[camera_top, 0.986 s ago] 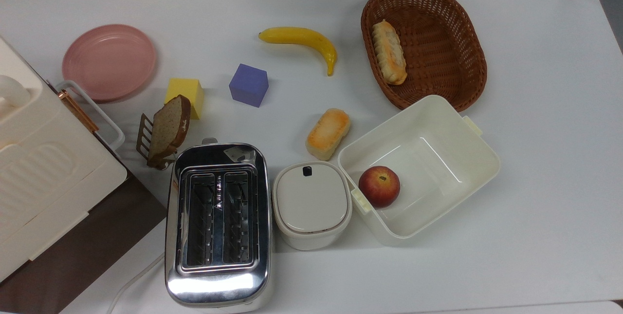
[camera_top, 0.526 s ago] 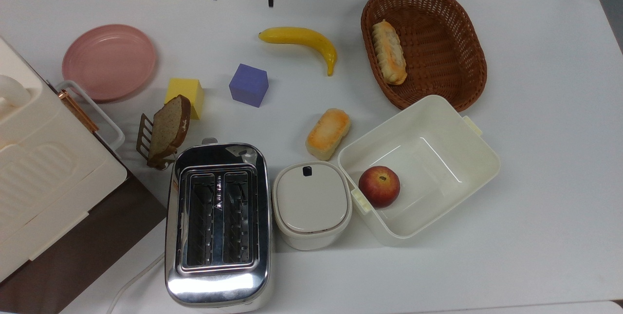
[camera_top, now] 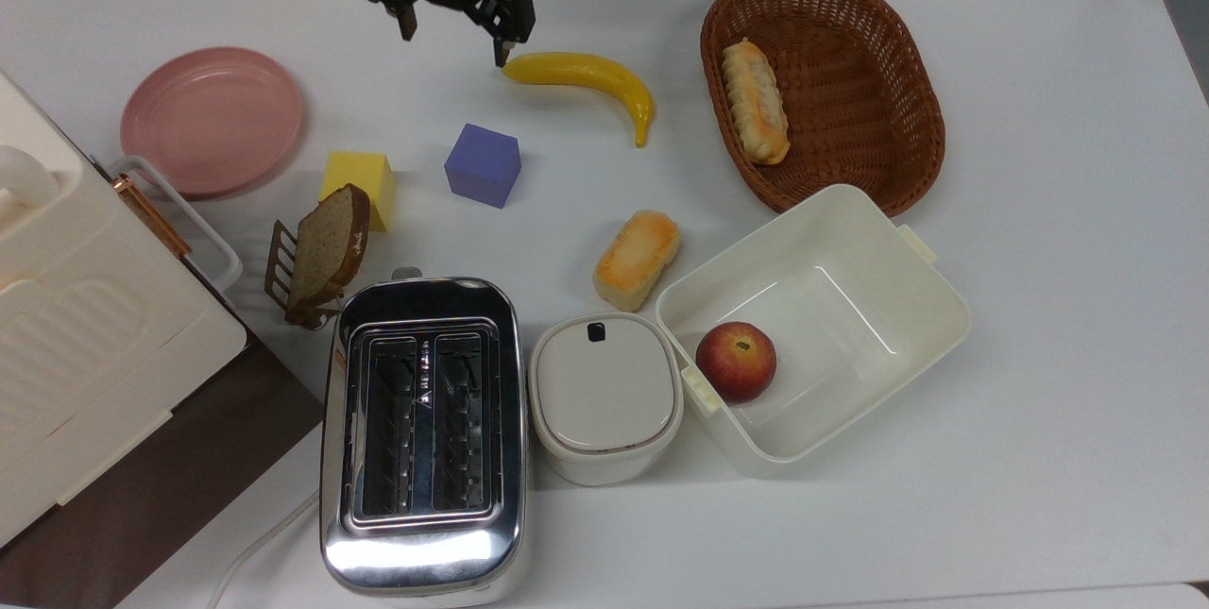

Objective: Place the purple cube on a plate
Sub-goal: 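Move the gripper over the purple cube and lower it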

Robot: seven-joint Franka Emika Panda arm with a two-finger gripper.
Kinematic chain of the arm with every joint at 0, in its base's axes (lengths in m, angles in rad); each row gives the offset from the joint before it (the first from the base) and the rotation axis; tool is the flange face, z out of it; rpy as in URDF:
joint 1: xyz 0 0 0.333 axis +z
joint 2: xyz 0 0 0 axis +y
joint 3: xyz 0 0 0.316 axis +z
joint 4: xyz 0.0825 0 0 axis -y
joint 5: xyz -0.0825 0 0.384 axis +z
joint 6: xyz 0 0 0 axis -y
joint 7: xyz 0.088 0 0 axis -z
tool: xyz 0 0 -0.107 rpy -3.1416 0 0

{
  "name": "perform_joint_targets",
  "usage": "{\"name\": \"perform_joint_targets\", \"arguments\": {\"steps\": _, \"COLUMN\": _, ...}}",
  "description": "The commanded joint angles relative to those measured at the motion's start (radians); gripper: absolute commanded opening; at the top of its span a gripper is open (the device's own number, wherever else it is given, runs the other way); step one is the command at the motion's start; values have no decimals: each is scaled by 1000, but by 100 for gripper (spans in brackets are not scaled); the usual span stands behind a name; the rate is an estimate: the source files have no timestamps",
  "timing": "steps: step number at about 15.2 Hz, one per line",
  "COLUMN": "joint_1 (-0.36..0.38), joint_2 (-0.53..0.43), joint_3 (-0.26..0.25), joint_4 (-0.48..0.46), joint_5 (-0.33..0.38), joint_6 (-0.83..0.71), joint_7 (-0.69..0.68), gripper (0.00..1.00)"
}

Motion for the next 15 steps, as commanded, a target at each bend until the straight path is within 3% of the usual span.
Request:
{"name": "perform_joint_targets", "arguments": {"steps": 1, "joint_1": -2, "joint_2": 17, "joint_3": -4, "joint_4": -67, "joint_5": -1, "joint_6": 108, "joint_7": 14, "gripper": 100}}
{"name": "perform_joint_targets", "arguments": {"steps": 5, "joint_1": 3, "joint_2": 97, "joint_3": -4, "joint_4": -65, "joint_5": -25, "joint_6": 222, "joint_7": 14, "gripper": 100}}
{"name": "perform_joint_targets", "arguments": {"steps": 15, "joint_1": 13, "joint_2": 179, "joint_3": -2, "joint_4": -64, "joint_5": -44, "joint_6": 280, "joint_7": 3, "gripper": 100}}
